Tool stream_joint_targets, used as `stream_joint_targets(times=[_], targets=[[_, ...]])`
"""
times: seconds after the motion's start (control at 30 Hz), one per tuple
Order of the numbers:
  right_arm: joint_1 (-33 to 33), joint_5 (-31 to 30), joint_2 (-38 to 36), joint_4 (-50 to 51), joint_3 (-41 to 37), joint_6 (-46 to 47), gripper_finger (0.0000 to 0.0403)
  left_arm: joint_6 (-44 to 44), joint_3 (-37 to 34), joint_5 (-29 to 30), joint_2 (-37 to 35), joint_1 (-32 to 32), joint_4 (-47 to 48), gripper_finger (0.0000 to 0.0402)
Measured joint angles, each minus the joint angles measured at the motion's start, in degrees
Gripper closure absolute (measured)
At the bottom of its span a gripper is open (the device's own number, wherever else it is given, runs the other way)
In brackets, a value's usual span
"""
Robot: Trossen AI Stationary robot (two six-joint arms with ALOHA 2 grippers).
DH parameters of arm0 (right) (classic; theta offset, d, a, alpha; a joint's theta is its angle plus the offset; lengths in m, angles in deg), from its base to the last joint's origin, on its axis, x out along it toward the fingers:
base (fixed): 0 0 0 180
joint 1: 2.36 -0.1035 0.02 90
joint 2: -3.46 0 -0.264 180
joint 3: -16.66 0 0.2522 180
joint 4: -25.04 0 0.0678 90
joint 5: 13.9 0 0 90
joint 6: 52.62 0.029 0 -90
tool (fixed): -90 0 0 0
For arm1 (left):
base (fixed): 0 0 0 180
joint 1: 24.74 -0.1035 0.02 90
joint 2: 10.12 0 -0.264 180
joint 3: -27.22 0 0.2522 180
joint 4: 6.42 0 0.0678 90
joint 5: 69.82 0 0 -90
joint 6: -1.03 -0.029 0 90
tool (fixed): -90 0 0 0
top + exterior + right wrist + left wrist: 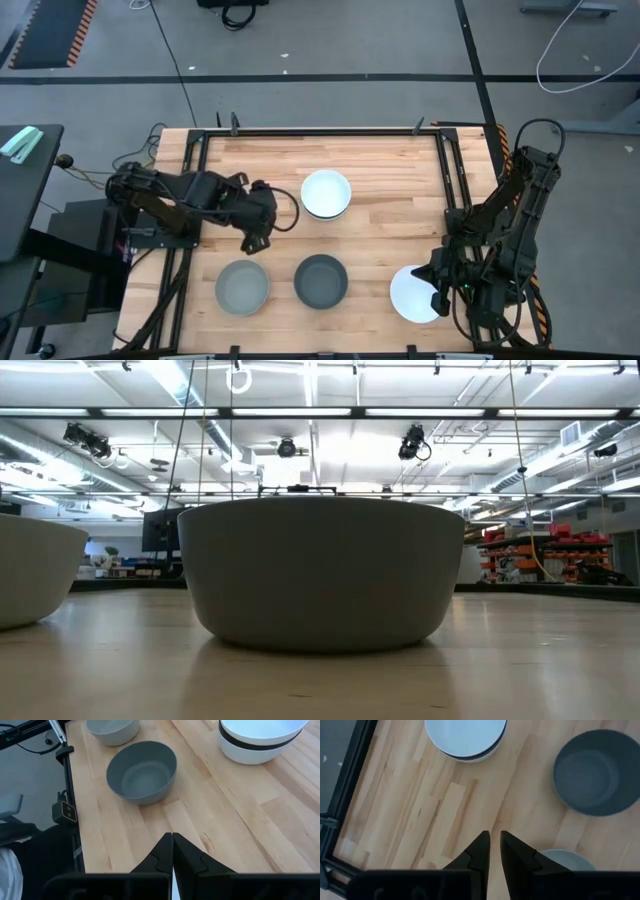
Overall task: Nest bowls inside each other
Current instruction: Stack the gray bowl on the top white bowl
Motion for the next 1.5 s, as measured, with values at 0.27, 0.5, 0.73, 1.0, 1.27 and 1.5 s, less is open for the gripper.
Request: stream_joint_targets(times=[0.27,0.5,0.73,1.0,1.27,1.5], targets=[[0.0,0.0,0.0,0.0,0.0,-1.1,0.0392,7.6,-6.9,1.1,-1.0,2.0,-0.1,0.0355],[0.0,0.2,0.0,0.0,0.0,-3.0,0.0392,16.7,-25.1,-2.1,-6.5,2.7,0.0,0.0356],[0.1,0.0,0.0,0.1,0.0,-3.0,0.0392,23.2,-38.6,-4.0,-13.0,2.6,-6.0,0.0356],[1.3,0.0,0.0,0.2,0.0,-2.4,0.0392,21.2,-51.0,-14.6,-18.7,2.6,-22.3,0.0358],[3.8,2.0,0.0,0.3,0.0,-2.5,0.0392,23.9,-57.9,-18.0,-19.5,2.6,-24.1,0.0341],[5.0,3.5,0.0,0.4,0.0,-2.6,0.0392,22.4,-59.7,-21.6,-19.5,3.0,-30.7,0.031]])
